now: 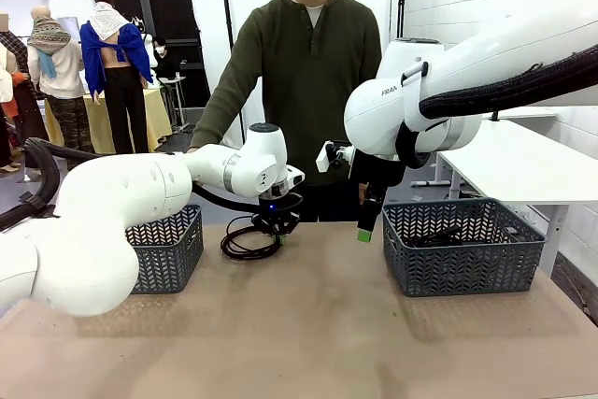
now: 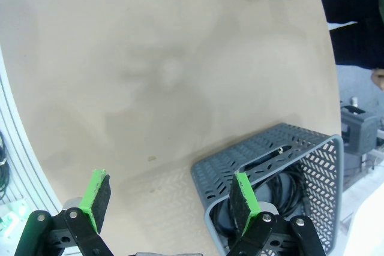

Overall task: Organize the cables according to human instructions.
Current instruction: Pick up a bundle of cables and place it in the basket indicated by the human.

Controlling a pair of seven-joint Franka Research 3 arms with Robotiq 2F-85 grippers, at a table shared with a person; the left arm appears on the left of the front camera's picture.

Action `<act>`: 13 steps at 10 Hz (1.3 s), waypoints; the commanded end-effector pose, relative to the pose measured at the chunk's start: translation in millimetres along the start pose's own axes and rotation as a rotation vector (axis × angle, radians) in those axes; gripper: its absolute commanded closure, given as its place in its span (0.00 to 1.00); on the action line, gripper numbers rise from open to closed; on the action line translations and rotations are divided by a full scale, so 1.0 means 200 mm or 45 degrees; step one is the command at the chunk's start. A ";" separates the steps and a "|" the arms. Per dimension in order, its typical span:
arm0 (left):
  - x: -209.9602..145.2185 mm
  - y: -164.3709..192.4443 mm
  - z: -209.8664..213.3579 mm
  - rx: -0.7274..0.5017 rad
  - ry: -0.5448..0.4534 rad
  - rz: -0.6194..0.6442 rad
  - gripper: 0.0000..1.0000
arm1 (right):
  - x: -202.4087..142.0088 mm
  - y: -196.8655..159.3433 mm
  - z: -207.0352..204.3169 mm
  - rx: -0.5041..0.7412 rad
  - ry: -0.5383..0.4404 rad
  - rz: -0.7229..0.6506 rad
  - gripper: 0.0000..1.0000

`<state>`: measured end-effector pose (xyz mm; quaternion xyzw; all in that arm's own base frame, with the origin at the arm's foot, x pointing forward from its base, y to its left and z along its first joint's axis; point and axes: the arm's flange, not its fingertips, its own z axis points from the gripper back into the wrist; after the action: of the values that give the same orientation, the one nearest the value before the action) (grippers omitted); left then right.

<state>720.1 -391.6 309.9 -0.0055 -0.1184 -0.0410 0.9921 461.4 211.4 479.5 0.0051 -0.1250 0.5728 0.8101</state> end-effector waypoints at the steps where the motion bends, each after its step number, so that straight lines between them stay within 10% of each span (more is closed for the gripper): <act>1: 0.07 -0.05 -0.02 0.053 0.018 0.046 1.00 | 0.00 0.00 0.00 -0.006 0.003 -0.003 0.00; 13: -0.01 -0.01 0.73 0.125 0.157 -0.298 1.00 | 0.00 0.00 0.00 -0.006 0.003 -0.003 0.00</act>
<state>680.0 -390.8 439.3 0.0350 -0.0673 -0.1307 0.9885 461.5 211.3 479.5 0.0052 -0.1250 0.5727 0.8102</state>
